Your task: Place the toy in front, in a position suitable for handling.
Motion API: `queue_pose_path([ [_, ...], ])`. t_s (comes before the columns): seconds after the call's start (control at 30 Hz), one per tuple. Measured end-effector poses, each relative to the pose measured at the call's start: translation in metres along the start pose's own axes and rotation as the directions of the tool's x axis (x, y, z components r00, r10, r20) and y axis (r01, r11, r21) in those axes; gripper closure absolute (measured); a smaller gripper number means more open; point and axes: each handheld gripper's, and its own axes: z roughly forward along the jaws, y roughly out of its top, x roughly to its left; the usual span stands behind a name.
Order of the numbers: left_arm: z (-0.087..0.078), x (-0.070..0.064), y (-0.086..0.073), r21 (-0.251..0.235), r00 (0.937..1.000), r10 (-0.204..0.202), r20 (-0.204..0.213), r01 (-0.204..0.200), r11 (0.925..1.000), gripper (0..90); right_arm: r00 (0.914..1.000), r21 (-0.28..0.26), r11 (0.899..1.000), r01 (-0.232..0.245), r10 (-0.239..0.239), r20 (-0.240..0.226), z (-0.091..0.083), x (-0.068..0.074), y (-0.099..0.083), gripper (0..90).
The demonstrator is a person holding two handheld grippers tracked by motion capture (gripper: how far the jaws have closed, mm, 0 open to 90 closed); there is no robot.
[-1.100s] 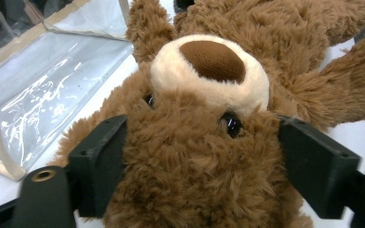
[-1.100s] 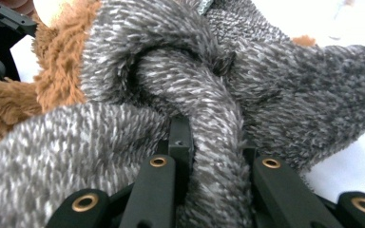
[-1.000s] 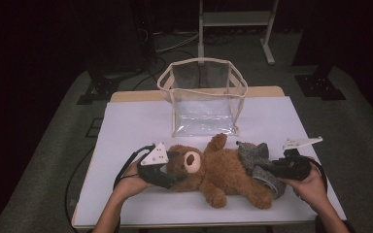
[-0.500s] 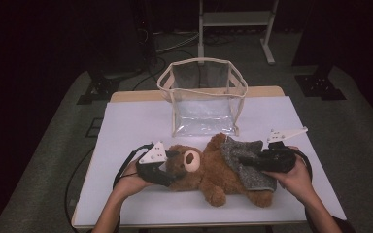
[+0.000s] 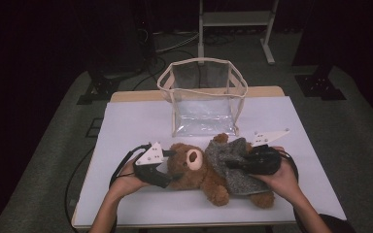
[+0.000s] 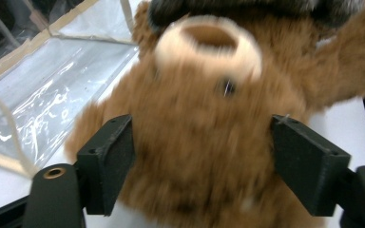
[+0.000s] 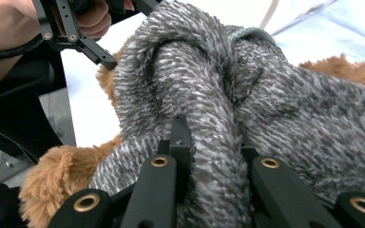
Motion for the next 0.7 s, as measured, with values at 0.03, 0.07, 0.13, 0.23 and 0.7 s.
queue_pose_path([
  [0.03, -0.001, 0.002, -0.001, 0.001, 1.0000, -0.006, 0.001, 0.006, 1.0000, 22.5, 0.9999, -0.005, 1.000, -0.009, 0.009, -0.007, -0.002, -0.002, -0.002, 77.3],
  [0.07, -0.002, 0.004, -0.004, -0.001, 0.9998, -0.018, 0.000, 0.018, 0.9998, 21.5, 0.9998, -0.007, 1.000, -0.014, 0.014, -0.011, -0.004, -0.003, -0.003, 77.2],
  [0.13, -0.001, 0.007, -0.007, -0.005, 0.9994, -0.033, 0.000, 0.033, 0.9994, 19.7, 0.9998, -0.010, 1.000, -0.015, 0.015, -0.013, -0.005, -0.004, -0.004, 77.2],
  [0.23, 0.002, 0.008, -0.010, -0.022, 0.9981, -0.056, 0.026, 0.057, 0.9981, 21.9, 0.9999, -0.007, 1.000, -0.010, 0.010, -0.011, -0.004, -0.004, -0.004, 77.2],
  [0.7, 0.030, -0.006, -0.001, -0.011, 0.9964, -0.063, 0.056, 0.064, 0.9979, 30.2, 0.9971, 0.008, 1.000, 0.006, -0.006, 0.076, -0.020, -0.011, -0.003, 76.6],
])
